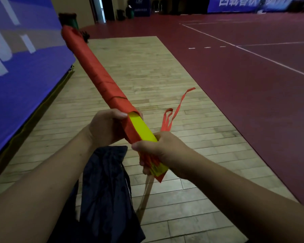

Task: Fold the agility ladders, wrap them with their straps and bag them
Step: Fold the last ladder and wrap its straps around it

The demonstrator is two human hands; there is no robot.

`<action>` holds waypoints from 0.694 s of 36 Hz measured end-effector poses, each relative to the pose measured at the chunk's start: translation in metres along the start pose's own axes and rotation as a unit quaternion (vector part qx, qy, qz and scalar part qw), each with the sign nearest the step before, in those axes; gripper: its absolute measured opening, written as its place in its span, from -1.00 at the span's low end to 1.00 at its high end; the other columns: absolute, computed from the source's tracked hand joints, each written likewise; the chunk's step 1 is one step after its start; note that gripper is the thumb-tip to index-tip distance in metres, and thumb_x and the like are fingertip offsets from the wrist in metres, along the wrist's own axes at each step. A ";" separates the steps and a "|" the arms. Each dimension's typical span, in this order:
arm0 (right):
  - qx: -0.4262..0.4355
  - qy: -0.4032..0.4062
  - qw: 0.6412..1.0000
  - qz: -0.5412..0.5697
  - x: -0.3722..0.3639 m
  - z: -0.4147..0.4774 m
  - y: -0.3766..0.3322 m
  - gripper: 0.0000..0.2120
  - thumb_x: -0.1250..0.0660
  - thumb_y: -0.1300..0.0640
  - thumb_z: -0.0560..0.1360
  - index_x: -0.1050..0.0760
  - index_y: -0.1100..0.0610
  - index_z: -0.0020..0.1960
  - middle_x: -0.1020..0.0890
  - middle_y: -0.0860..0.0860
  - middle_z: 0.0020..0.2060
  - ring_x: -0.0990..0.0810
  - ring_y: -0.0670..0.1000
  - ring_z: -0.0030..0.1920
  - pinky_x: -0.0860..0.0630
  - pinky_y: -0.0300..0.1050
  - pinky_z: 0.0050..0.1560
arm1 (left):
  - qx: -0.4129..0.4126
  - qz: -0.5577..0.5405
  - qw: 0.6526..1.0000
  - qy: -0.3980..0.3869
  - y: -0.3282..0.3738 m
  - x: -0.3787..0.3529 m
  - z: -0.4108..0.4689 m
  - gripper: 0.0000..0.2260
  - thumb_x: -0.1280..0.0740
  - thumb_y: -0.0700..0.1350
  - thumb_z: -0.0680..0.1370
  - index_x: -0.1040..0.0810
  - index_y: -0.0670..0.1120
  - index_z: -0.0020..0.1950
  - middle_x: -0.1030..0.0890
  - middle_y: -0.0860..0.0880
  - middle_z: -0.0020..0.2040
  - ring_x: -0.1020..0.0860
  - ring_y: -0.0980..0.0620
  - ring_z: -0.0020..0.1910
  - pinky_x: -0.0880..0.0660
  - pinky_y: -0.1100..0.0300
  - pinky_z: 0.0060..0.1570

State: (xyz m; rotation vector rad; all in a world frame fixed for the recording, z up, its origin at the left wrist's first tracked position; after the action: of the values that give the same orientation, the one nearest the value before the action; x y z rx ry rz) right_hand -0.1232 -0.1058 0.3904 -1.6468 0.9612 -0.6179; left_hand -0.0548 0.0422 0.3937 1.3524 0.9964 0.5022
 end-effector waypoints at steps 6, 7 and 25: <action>0.050 0.150 0.948 -0.278 0.022 0.012 0.003 -0.78 -0.49 0.11 0.47 -0.55 0.26 -0.13 -0.68 0.14 -0.35 -0.70 0.14 -0.38 -0.67 0.22 -0.27 | 0.201 0.179 0.960 0.070 -0.026 0.014 -0.011 -0.44 -0.44 0.25 0.37 -0.56 -0.24 0.02 -0.53 -0.14 -0.37 -0.58 -0.12 -0.36 -0.51 0.06 -0.21; 0.053 0.174 0.926 -0.330 0.026 0.013 0.003 -0.76 -0.49 0.07 0.44 -0.56 0.25 -0.12 -0.69 0.14 -0.35 -0.70 0.14 -0.35 -0.65 0.23 -0.27 | 0.197 0.217 0.952 0.090 -0.026 0.012 -0.010 -0.49 -0.35 0.24 0.49 -0.53 -0.24 0.00 -0.47 -0.11 -0.41 -0.56 -0.09 -0.39 -0.50 0.08 -0.25; 0.029 0.026 0.994 -0.105 0.016 0.011 0.005 -0.64 -0.49 0.06 0.50 -0.46 0.14 0.20 -0.68 0.10 -0.17 -0.70 0.17 -0.23 -0.65 0.07 -0.17 | -0.042 0.108 0.992 -0.049 0.011 -0.010 0.003 -0.48 -0.59 0.12 0.22 -0.53 -0.15 -0.03 -0.51 -0.05 -0.22 -0.50 0.04 -0.31 -0.48 0.24 -0.34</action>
State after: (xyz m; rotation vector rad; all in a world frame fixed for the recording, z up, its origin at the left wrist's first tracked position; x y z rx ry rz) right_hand -0.1074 -0.1134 0.3814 -1.6996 0.8057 -0.8264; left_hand -0.0549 0.0349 0.4068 1.4023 0.7438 0.6263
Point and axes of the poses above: each hand's wrist, its own z-axis towards the middle knuckle, its own x-axis out of the back of the hand, y = z × x, the point moved 5 cm from there along z, towards the middle knuckle
